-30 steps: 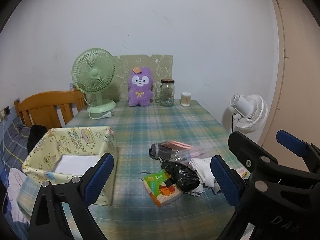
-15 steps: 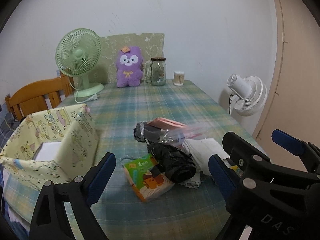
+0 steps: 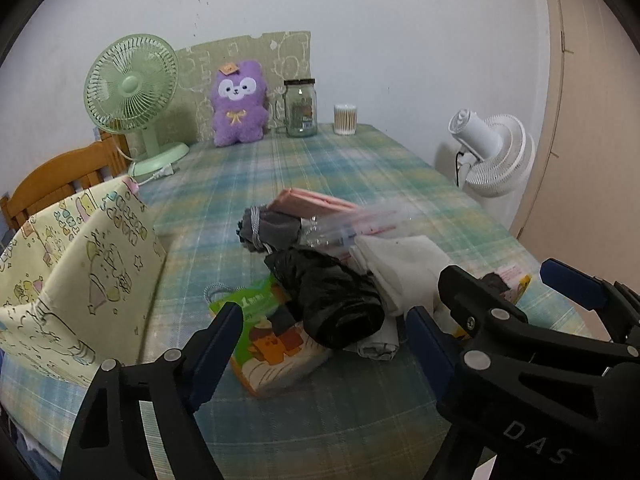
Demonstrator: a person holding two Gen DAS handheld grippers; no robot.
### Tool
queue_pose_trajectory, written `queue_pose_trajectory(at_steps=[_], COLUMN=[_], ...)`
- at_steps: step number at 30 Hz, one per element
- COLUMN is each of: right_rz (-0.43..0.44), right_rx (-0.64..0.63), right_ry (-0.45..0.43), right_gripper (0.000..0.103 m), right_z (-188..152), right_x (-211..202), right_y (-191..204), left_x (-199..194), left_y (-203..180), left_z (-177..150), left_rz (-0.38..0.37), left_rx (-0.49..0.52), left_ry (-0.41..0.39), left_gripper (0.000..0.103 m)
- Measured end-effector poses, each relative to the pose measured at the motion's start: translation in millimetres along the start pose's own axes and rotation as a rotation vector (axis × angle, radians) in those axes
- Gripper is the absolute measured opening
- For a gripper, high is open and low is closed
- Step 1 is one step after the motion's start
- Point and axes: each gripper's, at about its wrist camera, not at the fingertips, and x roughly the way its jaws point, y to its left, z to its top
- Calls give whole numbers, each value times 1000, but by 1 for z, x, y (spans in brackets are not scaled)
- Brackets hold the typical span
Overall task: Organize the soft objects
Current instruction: 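Move both tools forward over the pile of soft items, then grasp the yellow cartoon tissue pack with the right tool while the left grasps the black bundle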
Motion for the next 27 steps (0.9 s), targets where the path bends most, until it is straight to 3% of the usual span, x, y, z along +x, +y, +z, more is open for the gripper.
queue_pose_trajectory(at_steps=[6,17,27], right_rz=[6,13,0], right_rx=[7,12,1], right_ry=[39,7,22], right_gripper=[75,72,73], right_z=[-2,12,19], right_x=[13,7,21], right_y=[1,-3,2], left_x=[7,10,34], left_y=[-4,-8,-2], left_z=[-3,12,11], left_rz=[10,-4,-44], left_rx=[17,13,-15], left_ry=[19,-4,81], left_gripper=[81,80,46])
